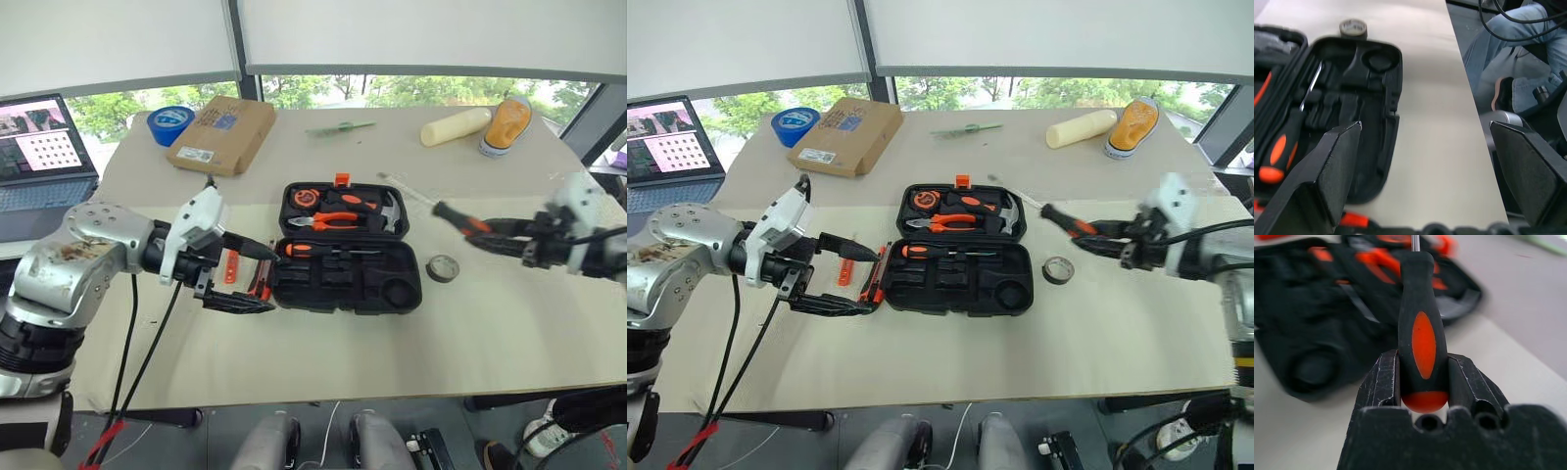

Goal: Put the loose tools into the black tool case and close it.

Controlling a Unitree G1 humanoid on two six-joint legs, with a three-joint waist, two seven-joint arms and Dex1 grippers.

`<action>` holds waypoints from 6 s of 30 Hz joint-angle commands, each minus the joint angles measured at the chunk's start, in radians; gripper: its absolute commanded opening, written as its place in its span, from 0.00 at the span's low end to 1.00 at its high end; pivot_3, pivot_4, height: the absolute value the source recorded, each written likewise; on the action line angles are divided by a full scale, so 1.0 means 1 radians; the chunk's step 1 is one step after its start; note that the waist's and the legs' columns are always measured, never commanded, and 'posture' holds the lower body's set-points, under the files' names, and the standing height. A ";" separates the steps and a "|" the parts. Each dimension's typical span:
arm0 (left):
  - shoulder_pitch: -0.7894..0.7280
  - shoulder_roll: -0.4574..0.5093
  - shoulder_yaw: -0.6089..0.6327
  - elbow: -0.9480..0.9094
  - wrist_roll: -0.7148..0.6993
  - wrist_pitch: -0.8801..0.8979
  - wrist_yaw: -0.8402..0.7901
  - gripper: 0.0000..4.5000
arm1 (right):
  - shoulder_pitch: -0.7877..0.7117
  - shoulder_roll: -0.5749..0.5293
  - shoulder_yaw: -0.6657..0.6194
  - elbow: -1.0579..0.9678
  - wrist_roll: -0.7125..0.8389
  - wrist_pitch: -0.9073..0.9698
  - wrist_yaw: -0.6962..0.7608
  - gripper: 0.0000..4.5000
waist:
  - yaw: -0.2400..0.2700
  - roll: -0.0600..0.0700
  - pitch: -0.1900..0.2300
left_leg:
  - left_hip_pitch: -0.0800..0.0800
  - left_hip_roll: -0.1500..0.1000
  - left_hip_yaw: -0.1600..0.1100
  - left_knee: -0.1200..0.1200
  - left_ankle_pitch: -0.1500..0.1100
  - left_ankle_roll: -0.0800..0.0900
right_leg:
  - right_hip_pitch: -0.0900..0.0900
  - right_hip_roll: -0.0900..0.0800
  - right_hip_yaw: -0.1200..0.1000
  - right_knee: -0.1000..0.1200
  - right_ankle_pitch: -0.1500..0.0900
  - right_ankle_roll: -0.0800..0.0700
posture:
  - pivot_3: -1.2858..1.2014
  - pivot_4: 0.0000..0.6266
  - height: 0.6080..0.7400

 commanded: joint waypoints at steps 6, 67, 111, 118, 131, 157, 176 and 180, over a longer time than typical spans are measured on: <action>-0.002 0.018 0.029 -0.015 0.004 -0.034 0.032 1.00 | -0.215 0.126 0.274 0.276 -0.280 -0.463 0.104 0.22 | 0.000 0.000 0.000 | 0.000 0.000 0.001 0.000 0.002 -0.003 | -0.001 0.000 0.000 0.001 0.000 0.000 | 0.52 0.24 0.98; -0.028 -0.034 -0.022 0.002 0.062 -0.094 0.085 1.00 | -0.345 0.422 0.365 0.390 -0.410 -0.281 -0.031 0.02 | -0.013 0.000 0.000 | -0.002 0.000 0.000 -0.001 0.004 -0.008 | -0.006 0.002 0.000 0.004 0.000 0.000 | 0.52 0.24 0.98; 0.343 -0.013 0.446 -0.195 -0.023 0.641 0.737 1.00 | -0.033 0.165 0.034 -0.474 0.153 0.270 -0.037 1.00 | 0.028 -0.003 0.000 | 0.003 -0.001 -0.006 -0.001 -0.005 -0.010 | -0.001 -0.005 -0.006 -0.001 0.002 -0.005 | 0.52 0.24 0.98; -0.171 -0.120 0.141 0.154 0.136 0.869 0.956 1.00 | 0.032 0.169 0.019 -0.544 0.149 0.255 -0.110 1.00 | 0.016 -0.005 0.001 | 0.001 -0.002 -0.005 -0.001 0.002 -0.005 | -0.001 0.001 -0.005 0.003 0.002 -0.004 | 0.52 0.24 0.98; -0.453 -0.372 -0.055 0.634 0.278 0.821 1.047 1.00 | 0.120 0.195 0.005 -0.614 0.147 0.222 -0.243 1.00 | 0.012 -0.008 0.002 | -0.006 -0.001 -0.004 -0.001 0.006 -0.012 | -0.010 0.003 -0.001 0.005 0.002 -0.004 | 0.52 0.24 0.98; -0.408 -0.284 -0.270 0.812 0.466 0.227 0.772 0.09 | 0.305 0.120 -0.100 -0.658 0.212 0.263 -0.286 1.00 | 0.026 -0.004 -0.002 | 0.004 -0.001 -0.005 0.000 0.001 -0.005 | 0.000 -0.004 -0.001 0.004 0.002 -0.004 | 0.52 0.24 0.98; -0.550 -0.437 -0.506 0.688 0.635 -0.512 -0.047 0.09 | 0.441 0.057 -0.202 -0.715 0.235 0.264 -0.327 1.00 | 0.018 -0.008 0.000 | -0.008 -0.003 -0.003 0.004 -0.001 0.003 | -0.004 -0.002 -0.003 -0.002 0.003 -0.002 | 0.52 0.24 0.98; -0.544 -0.446 -0.539 0.686 0.702 -0.479 -0.052 0.09 | 0.444 0.064 -0.202 -0.714 0.230 0.258 -0.343 1.00 | 0.010 -0.008 0.000 | -0.008 -0.001 -0.003 0.004 -0.001 0.003 | -0.004 0.002 -0.002 -0.002 0.003 -0.002 | 0.52 0.24 0.98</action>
